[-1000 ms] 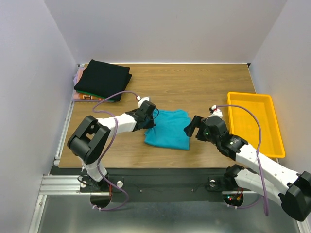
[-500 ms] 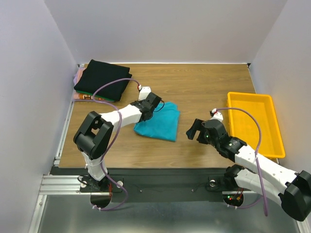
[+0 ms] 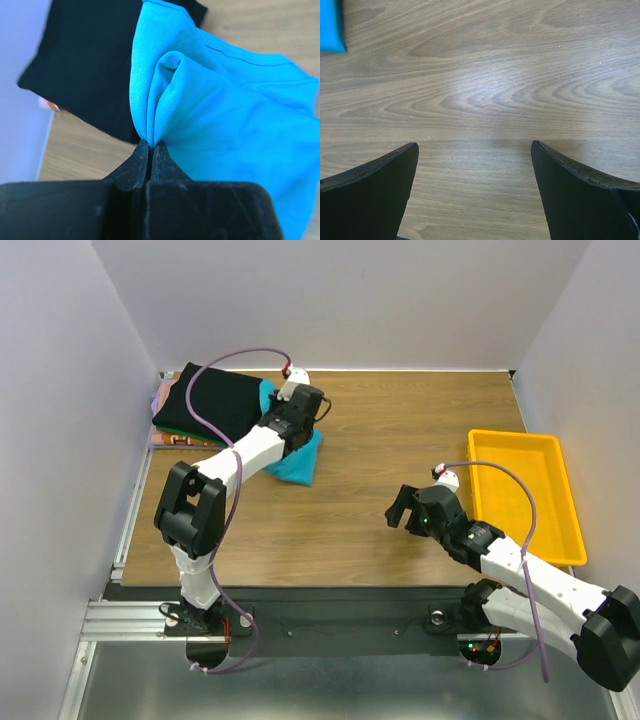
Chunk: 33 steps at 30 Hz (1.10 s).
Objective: Fold and stack the t-shirts
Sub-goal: Neatly place the folded tshirt to the corner
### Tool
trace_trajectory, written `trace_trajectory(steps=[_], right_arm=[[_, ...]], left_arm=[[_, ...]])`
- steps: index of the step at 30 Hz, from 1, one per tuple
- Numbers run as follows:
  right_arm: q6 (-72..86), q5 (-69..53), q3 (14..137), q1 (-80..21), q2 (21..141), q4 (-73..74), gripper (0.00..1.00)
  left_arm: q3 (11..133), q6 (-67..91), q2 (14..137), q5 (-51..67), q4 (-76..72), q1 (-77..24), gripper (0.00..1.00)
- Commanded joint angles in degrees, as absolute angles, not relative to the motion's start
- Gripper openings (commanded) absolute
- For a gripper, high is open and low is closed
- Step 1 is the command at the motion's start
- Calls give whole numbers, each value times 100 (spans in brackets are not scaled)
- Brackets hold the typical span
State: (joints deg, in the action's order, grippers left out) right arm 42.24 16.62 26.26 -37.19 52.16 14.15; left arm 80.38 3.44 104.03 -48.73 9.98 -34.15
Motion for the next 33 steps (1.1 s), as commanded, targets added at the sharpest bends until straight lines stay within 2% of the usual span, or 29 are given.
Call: trace_trajectory(steps=[1,13,23,33], right_arm=[[4184,1916,2672,-3709,5186,1310,100],[4175,2065,2645,-3700,5203,1318,100],[4148,2109,2689,-3700,5344,1327,100],[4157,2267,2742,-3700,5519,1336,100]], left_arm=[[8709,-474,10450,-5098,651,-3059,0],[9491,-2468,10450,-4765,-685,-2242,0],[9984,-2856,10538,-4272,-958,-1837,0],[10493,-2830,11459,-4122,-1108,-994,0]])
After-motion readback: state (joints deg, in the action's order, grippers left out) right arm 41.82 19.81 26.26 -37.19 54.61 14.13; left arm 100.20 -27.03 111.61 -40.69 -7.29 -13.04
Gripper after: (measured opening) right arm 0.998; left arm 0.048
